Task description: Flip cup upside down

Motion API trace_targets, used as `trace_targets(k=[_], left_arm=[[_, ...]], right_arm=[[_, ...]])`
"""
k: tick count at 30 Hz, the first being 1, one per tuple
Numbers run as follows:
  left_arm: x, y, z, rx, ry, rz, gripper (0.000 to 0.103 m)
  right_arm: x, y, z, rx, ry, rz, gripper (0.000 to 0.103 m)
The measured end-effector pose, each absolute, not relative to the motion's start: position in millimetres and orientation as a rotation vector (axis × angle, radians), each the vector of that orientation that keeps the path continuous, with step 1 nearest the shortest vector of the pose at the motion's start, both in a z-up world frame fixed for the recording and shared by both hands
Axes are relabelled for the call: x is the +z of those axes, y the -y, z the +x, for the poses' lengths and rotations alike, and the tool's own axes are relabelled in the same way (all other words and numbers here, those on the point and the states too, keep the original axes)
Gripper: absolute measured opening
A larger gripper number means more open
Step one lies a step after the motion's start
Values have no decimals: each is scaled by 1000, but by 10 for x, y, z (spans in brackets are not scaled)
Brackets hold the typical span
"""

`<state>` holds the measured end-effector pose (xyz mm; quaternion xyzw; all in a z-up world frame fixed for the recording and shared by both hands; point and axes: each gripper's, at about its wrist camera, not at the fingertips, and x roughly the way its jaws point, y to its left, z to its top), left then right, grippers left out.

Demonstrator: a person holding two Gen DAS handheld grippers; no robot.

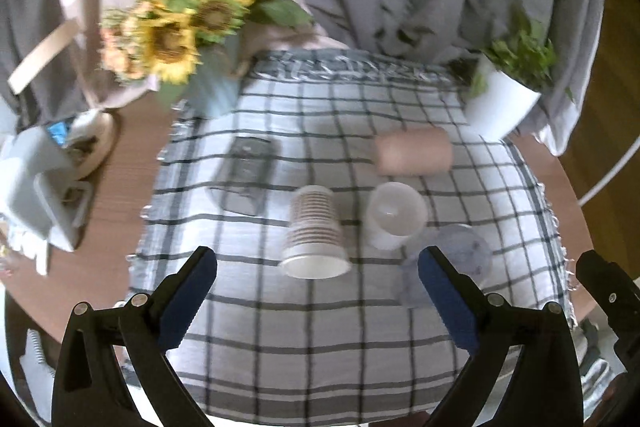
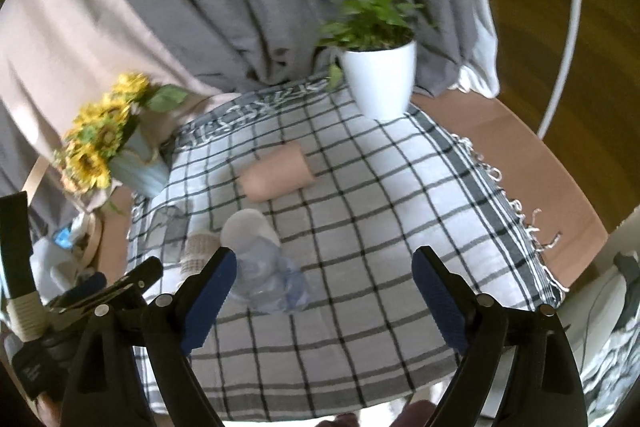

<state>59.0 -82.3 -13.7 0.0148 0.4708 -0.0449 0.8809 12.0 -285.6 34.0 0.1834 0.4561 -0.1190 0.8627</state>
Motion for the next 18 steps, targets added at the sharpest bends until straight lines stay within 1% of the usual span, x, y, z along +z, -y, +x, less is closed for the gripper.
trace_targets(k=[9,18], left_arm=[[19,480,295,-5,-917,53,103],[129,372,158,-10,-883,65,103]], right_arm=[[412,2479,108,-167,-964,315,90],[496,2230,51,-141,-956,255,90]])
